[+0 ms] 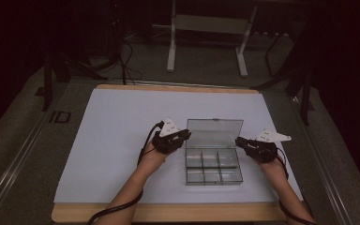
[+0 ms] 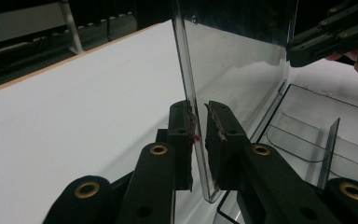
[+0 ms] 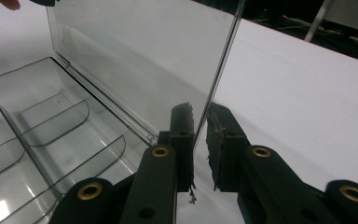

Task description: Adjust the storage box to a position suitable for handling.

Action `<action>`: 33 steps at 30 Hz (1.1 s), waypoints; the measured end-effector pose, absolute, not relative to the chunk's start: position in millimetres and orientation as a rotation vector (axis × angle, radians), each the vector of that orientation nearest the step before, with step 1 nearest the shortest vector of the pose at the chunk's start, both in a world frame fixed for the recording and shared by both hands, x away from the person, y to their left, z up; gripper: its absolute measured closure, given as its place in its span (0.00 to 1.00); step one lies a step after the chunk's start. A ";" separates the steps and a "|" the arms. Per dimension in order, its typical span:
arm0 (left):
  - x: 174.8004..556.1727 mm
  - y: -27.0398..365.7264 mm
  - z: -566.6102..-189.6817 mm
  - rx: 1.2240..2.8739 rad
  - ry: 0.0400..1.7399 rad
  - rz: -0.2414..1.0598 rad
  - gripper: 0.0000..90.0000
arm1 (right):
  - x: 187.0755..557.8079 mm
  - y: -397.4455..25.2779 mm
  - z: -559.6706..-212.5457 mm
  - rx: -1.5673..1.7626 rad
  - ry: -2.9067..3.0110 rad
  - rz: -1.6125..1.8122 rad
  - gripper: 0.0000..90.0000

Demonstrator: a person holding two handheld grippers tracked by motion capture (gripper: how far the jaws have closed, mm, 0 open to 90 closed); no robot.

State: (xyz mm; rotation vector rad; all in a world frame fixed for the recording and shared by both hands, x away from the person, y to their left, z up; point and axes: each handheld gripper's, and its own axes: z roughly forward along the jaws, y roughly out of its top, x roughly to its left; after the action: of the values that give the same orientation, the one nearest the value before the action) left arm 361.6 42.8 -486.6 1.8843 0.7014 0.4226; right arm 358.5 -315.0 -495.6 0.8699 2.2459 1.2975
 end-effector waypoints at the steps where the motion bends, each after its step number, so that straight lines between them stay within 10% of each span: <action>1: 362.1 42.8 -487.0 1.883 0.703 0.421 0.89 | 358.8 -314.5 -496.0 0.873 2.246 1.294 0.89; 33: 372.8 40.0 -510.5 1.880 0.783 0.339 0.79 | 368.2 -307.2 -503.1 0.923 2.249 1.252 0.83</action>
State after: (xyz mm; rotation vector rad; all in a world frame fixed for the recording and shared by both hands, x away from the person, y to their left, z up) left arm 372.8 40.0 -510.5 1.8798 0.7827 0.3389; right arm 368.2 -307.2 -503.1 0.9226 2.2492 1.2516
